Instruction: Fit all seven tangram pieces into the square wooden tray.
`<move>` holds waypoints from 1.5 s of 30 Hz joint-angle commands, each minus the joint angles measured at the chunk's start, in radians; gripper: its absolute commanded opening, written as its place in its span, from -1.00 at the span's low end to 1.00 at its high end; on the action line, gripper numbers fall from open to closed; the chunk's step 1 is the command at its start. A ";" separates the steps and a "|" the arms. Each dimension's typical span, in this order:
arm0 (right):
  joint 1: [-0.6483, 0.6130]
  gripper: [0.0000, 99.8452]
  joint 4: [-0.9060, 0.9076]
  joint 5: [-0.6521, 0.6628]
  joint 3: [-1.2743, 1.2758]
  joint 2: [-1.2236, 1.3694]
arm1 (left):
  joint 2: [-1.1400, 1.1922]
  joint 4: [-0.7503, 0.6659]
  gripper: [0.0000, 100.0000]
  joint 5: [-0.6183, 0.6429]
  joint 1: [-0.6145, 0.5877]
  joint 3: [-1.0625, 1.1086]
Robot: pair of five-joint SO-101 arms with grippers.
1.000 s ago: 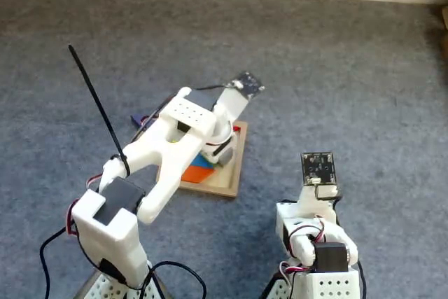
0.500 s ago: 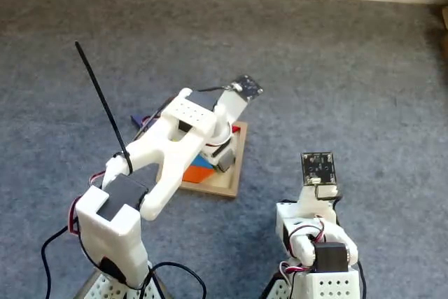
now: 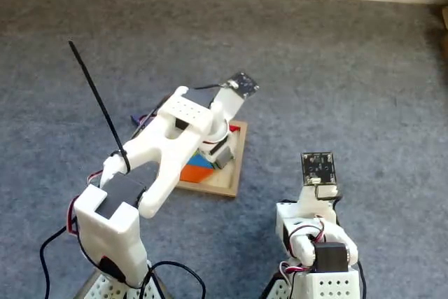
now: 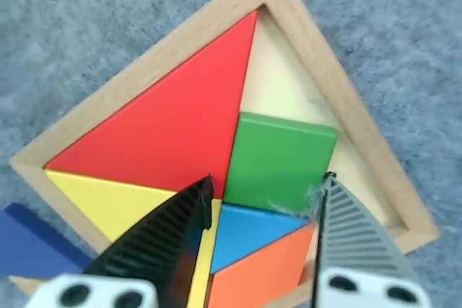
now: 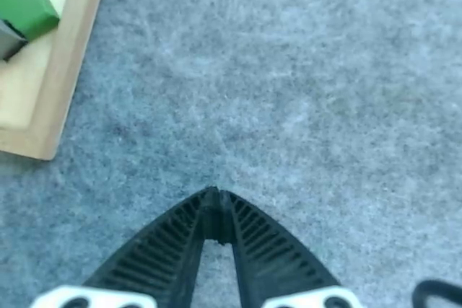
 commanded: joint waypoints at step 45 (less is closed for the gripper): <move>0.031 -0.99 0.005 -0.005 0.130 -0.022 | -0.404 -0.084 -0.54 0.416 -0.496 0.278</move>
